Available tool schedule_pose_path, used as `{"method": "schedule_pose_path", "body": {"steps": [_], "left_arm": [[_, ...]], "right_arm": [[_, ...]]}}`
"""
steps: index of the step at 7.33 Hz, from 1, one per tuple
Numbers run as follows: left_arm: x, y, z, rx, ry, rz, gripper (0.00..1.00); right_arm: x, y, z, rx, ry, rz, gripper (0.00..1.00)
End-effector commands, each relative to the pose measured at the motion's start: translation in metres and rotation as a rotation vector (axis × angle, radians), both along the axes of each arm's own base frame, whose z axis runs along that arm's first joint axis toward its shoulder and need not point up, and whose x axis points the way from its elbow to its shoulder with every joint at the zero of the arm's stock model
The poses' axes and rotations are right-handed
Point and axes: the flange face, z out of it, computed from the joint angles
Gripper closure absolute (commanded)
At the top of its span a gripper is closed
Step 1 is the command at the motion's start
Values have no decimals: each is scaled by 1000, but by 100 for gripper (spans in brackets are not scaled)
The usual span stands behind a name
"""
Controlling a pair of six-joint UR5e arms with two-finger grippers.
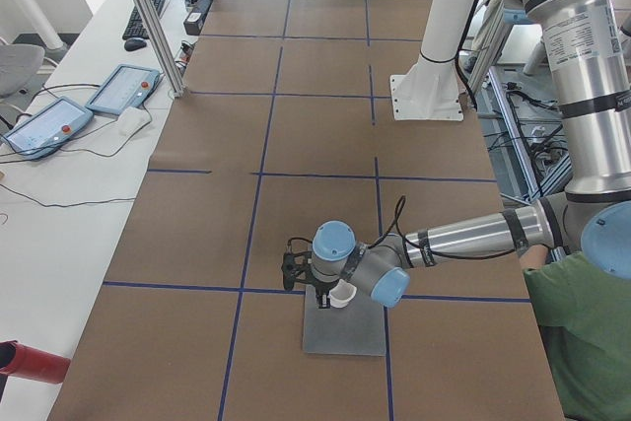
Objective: Place cup on laptop
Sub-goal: 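Lower the held mug onto the silver laptop's lid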
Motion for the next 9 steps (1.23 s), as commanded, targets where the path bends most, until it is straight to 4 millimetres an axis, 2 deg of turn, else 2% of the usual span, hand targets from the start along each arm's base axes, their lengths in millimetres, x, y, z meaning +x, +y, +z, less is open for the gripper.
{"method": "schedule_pose_path", "body": {"steps": [1,2,3,4,5,7,9], "left_arm": [[14,3,-1,-8,15,41,100],[17,4,0,-10,15,51,99],[17,3,-2,-2,16,52,4],[17,3,-3,1,18,53,0],[17,1,-7,6,20,53,0],[22,-11,-34,34,57,66,0],[28,-26,-50,25,54,88,0]], "right_arm": [[0,0,0,0,0,0,0],[0,0,0,0,0,0,0],[0,0,0,0,0,0,0],[0,0,0,0,0,0,0],[0,0,0,0,0,0,0],[0,0,0,0,0,0,0],[0,0,0,0,0,0,0]]}}
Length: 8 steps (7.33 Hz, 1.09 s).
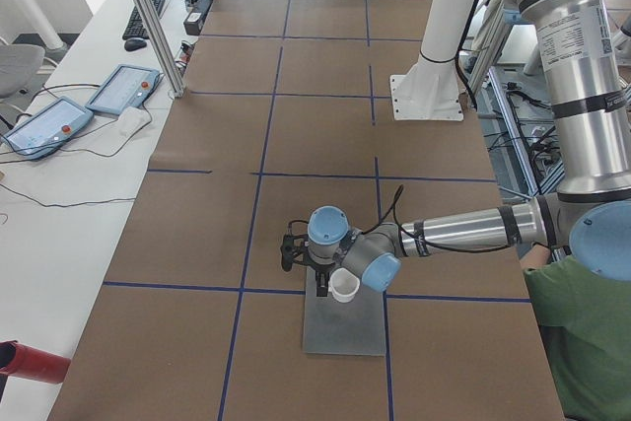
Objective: Place cup on laptop
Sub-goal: 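Lower the held mug onto the silver laptop's lid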
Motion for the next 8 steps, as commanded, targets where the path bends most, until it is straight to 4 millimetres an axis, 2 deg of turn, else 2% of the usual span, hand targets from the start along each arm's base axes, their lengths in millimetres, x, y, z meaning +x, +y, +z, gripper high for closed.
{"method": "schedule_pose_path", "body": {"steps": [1,2,3,4,6,7,8], "left_arm": [[4,-25,-25,28,-21,55,0],[-21,-54,-38,63,-45,50,0],[-56,-78,-48,108,-70,55,0],[-88,-95,-55,123,-91,65,0],[-150,-95,-51,123,-114,64,0],[-165,-89,-51,87,-110,66,0],[-170,-84,-67,74,-111,58,0]], "right_arm": [[0,0,0,0,0,0,0],[0,0,0,0,0,0,0],[0,0,0,0,0,0,0],[0,0,0,0,0,0,0],[0,0,0,0,0,0,0],[0,0,0,0,0,0,0],[0,0,0,0,0,0,0]]}}
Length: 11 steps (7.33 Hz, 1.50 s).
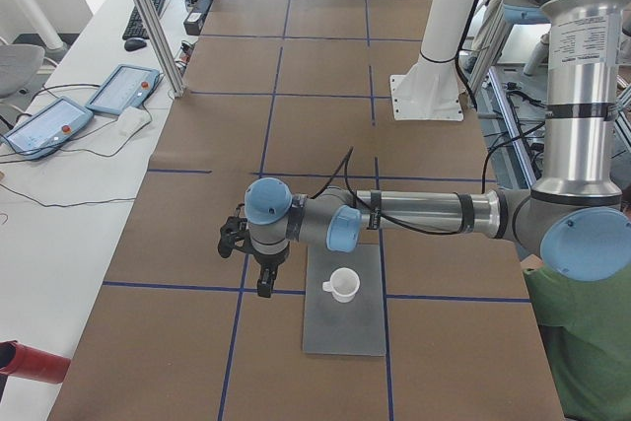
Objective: Place cup on laptop
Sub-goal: 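Open the left gripper to release the mug on the laptop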
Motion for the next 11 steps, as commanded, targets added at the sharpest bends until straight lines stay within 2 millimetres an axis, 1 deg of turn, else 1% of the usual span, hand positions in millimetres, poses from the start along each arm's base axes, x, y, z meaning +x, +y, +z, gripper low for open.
{"method": "schedule_pose_path", "body": {"steps": [1,4,5,6,7,8,11], "left_arm": [[-14,15,-5,-45,1,-7,0],[-11,15,12,-77,6,-5,0],[-10,25,20,-95,10,-5,0],[-9,30,25,-103,13,-5,0],[-7,40,29,-108,43,-4,0],[-6,47,30,-103,44,-4,0],[-6,41,23,-69,34,-2,0]], "right_arm": [[0,0,0,0,0,0,0],[0,0,0,0,0,0,0],[0,0,0,0,0,0,0],[0,0,0,0,0,0,0],[0,0,0,0,0,0,0],[0,0,0,0,0,0,0],[0,0,0,0,0,0,0]]}}
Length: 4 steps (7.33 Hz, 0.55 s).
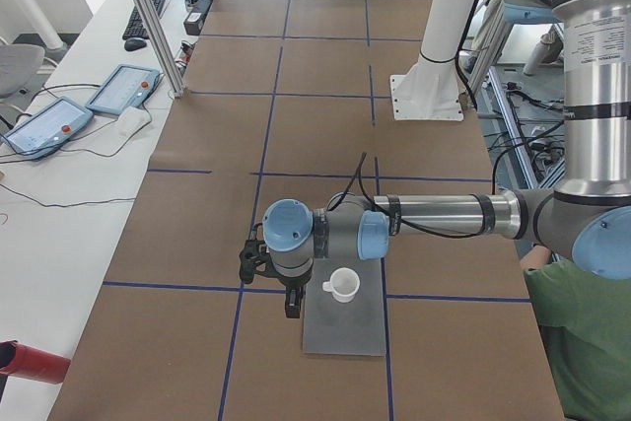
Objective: Place cup on laptop
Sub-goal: 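Open the left gripper to release the mug on the laptop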
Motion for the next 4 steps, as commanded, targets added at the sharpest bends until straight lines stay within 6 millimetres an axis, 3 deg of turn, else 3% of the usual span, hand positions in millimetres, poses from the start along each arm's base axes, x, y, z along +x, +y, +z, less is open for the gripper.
{"method": "schedule_pose_path", "body": {"steps": [1,4], "left_arm": [[0,-4,-2,11,-11,1,0],[-1,-11,-6,19,-13,0,0]], "right_arm": [[0,0,0,0,0,0,0],[0,0,0,0,0,0,0]]}}
